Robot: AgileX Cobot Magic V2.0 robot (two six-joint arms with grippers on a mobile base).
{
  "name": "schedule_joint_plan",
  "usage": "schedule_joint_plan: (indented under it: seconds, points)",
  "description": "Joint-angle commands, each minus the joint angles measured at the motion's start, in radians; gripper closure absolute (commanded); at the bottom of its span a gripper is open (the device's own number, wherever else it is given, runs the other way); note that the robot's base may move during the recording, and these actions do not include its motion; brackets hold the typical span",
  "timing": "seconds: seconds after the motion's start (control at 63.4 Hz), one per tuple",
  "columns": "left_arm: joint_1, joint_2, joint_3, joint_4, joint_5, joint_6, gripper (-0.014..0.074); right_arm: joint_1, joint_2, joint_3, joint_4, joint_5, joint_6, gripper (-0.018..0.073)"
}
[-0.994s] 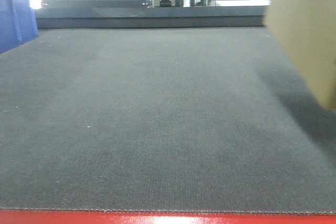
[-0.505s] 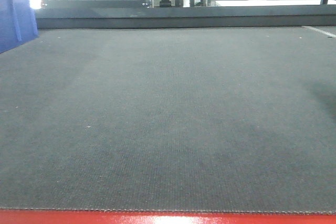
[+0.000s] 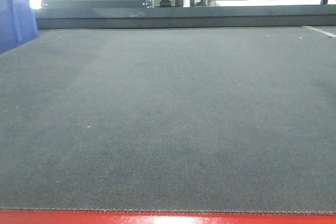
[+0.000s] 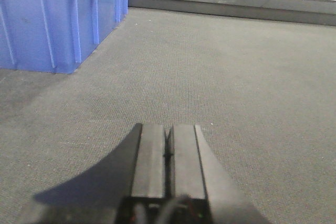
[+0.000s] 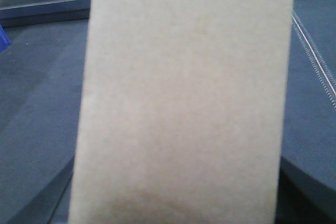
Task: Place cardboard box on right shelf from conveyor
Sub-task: 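Hold the box raised in the right gripper, then turn the base away from the conveyor carrying the box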
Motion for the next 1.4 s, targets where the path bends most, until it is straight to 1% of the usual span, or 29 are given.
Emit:
schedule_joint_plan:
  seconds: [0.0,0.852,1.136,1.294,1.388]
  points:
    - [0.002,-0.012,-0.003,-0.005,-0.080,-0.005,0.0715,-0.002,0.009,-0.026,-0.017,-0.089,-0.012,0.0342]
    - [0.002,-0.012,-0.003,-0.005,-0.080,-0.005,0.0715,-0.002,0.009,-0.026,-0.017,-0.089,-0.012,0.0342]
    - [-0.057,-0.012,-0.003,-0.005,-0.080,-0.005,0.0715,-0.002,0.009,-0.026,-0.017,-0.089,-0.012,0.0342]
    - [-0.061,-0.012,-0.003,-0.005,-0.080,-0.005,0.0715,-0.002,0.009,-0.026,-0.017,-0.089,-0.012,0.0342]
    - [-0.053,-0.012,-0.003,-0.005,-0.080,-0.005,0.0715,-0.002,0.009,-0.026,-0.017,-0.089,-0.012,0.0342]
